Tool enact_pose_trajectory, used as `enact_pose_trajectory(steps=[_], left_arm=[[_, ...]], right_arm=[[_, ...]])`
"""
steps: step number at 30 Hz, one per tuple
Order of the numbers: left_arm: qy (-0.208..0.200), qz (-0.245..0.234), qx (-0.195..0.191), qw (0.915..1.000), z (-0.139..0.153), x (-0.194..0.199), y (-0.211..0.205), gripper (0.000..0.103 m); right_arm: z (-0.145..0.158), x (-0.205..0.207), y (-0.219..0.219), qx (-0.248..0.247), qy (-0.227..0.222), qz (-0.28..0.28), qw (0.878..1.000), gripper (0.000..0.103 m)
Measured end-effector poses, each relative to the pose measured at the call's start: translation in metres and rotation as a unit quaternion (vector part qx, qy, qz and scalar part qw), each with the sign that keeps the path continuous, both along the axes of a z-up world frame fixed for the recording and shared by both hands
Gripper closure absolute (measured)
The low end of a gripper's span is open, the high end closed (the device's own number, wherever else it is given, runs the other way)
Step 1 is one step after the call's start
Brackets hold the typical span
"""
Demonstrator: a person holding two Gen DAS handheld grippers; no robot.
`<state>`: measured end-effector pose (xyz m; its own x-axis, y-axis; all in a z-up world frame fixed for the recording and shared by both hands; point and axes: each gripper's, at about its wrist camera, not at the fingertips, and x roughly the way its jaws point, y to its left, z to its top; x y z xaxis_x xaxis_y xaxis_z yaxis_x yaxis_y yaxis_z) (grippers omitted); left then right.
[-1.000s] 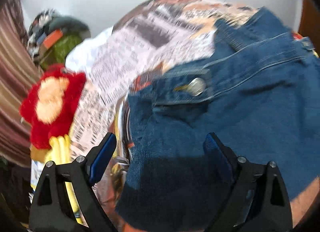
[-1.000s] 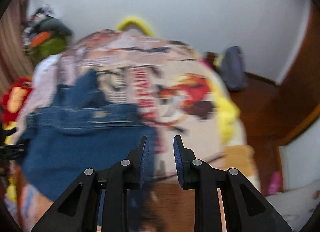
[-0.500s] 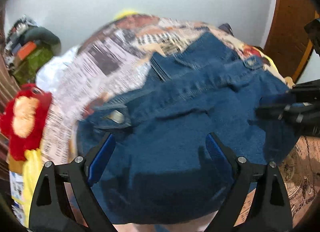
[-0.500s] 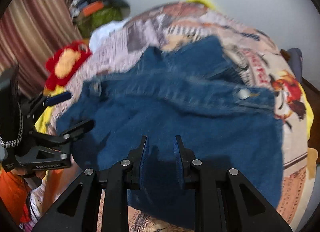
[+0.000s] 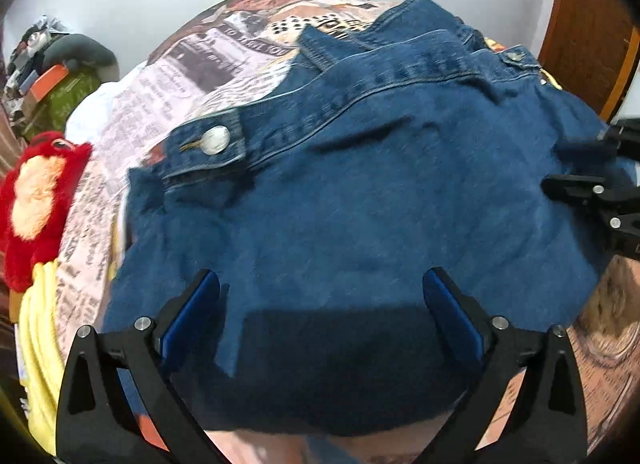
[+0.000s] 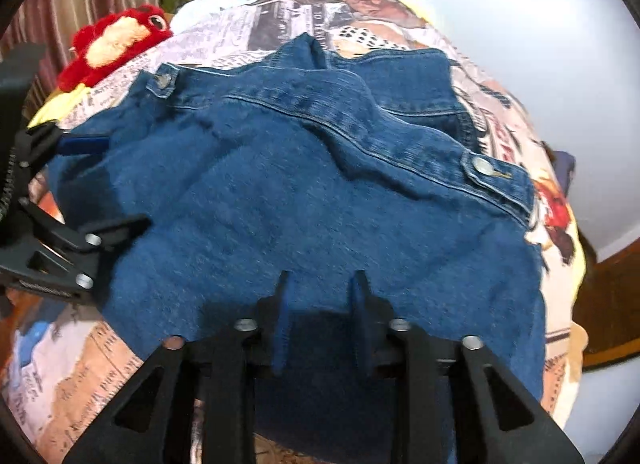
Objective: Fold large clothes
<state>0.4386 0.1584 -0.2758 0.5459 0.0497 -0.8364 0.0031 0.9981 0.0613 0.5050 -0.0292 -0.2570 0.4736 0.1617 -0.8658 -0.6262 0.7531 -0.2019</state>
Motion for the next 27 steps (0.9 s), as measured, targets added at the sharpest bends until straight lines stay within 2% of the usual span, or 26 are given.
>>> enact_pose_trajectory(steps=[1, 2, 4, 5, 7, 10, 13, 17, 22, 25, 27], left_arm=[[0.003, 0.003, 0.001, 1.0, -0.001, -0.003, 0.002, 0.0], [0.005, 0.007, -0.001, 1.0, -0.002, -0.006, 0.005, 0.0], [0.007, 0.013, -0.01, 0.9998, -0.002, -0.011, 0.011, 0.0], [0.007, 0.023, -0.001, 0.9997, -0.002, -0.014, 0.015, 0.0], [0.008, 0.035, 0.021, 0.9991, -0.004, -0.017, 0.023, 0.0], [0.006, 0.059, 0.02, 0.998, -0.002, -0.028, 0.04, 0.0], [-0.001, 0.083, 0.058, 0.9948, 0.0, -0.039, 0.051, 0.0], [-0.001, 0.112, 0.052, 0.9923, 0.0, -0.053, 0.072, 0.0], [0.003, 0.155, 0.022, 0.9877, 0.004, -0.075, 0.094, 0.0], [-0.012, 0.169, 0.042, 0.9847, 0.014, -0.083, 0.097, 0.0], [-0.024, 0.175, 0.045, 0.9833, 0.024, -0.089, 0.099, 0.0]], right_arm=[[-0.001, 0.001, -0.005, -0.016, -0.022, -0.013, 1.0, 0.026], [0.0, 0.003, -0.009, -0.022, -0.032, -0.02, 0.999, 0.01], [-0.002, 0.011, -0.028, -0.004, -0.01, -0.033, 0.999, 0.009], [-0.003, 0.017, -0.039, 0.016, 0.017, -0.045, 0.999, 0.009], [0.001, 0.022, -0.058, 0.043, 0.039, -0.063, 0.996, 0.009], [0.006, 0.019, -0.076, 0.027, 0.02, -0.079, 0.996, 0.009], [0.009, 0.016, -0.093, 0.036, 0.022, -0.087, 0.995, 0.009], [0.015, 0.007, -0.109, 0.037, 0.016, -0.106, 0.994, 0.008], [0.014, 0.008, -0.132, 0.076, 0.05, -0.146, 0.985, 0.008], [0.016, 0.009, -0.14, 0.091, 0.067, -0.16, 0.981, 0.008], [0.019, 0.009, -0.138, 0.083, 0.068, -0.163, 0.981, 0.008]])
